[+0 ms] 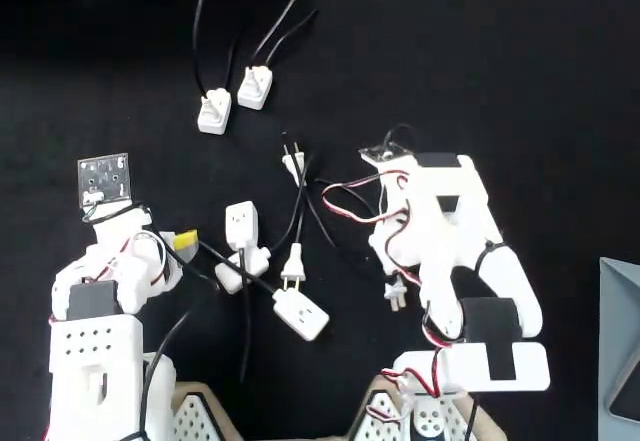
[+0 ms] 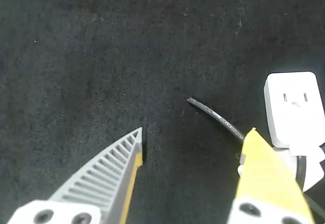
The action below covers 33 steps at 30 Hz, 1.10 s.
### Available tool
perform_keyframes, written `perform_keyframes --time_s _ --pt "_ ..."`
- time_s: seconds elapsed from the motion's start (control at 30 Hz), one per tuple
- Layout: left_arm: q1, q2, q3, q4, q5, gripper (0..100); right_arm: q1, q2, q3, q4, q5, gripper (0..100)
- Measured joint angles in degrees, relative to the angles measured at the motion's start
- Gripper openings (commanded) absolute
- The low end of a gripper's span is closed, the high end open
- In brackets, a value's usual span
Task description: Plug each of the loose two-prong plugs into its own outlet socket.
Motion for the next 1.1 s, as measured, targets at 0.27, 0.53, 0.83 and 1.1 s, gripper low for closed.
perform_keyframes --time_s 0.27,0.53,0.83,1.1 --pt "0.0 0.0 0.0 0.0 0.0 31 -2.4 0.0 0.0 0.2 -6.2 8.8" --pt "0.0 0.0 0.0 0.0 0.0 31 -5.0 0.0 0.0 0.2 -11.2 9.6" --pt "0.0 0.0 0.0 0.0 0.0 31 -5.0 0.0 2.0 0.2 -12.7 9.6" --pt "0.0 0.0 0.0 0.0 0.0 31 -5.0 0.0 2.0 0.2 -12.8 9.6"
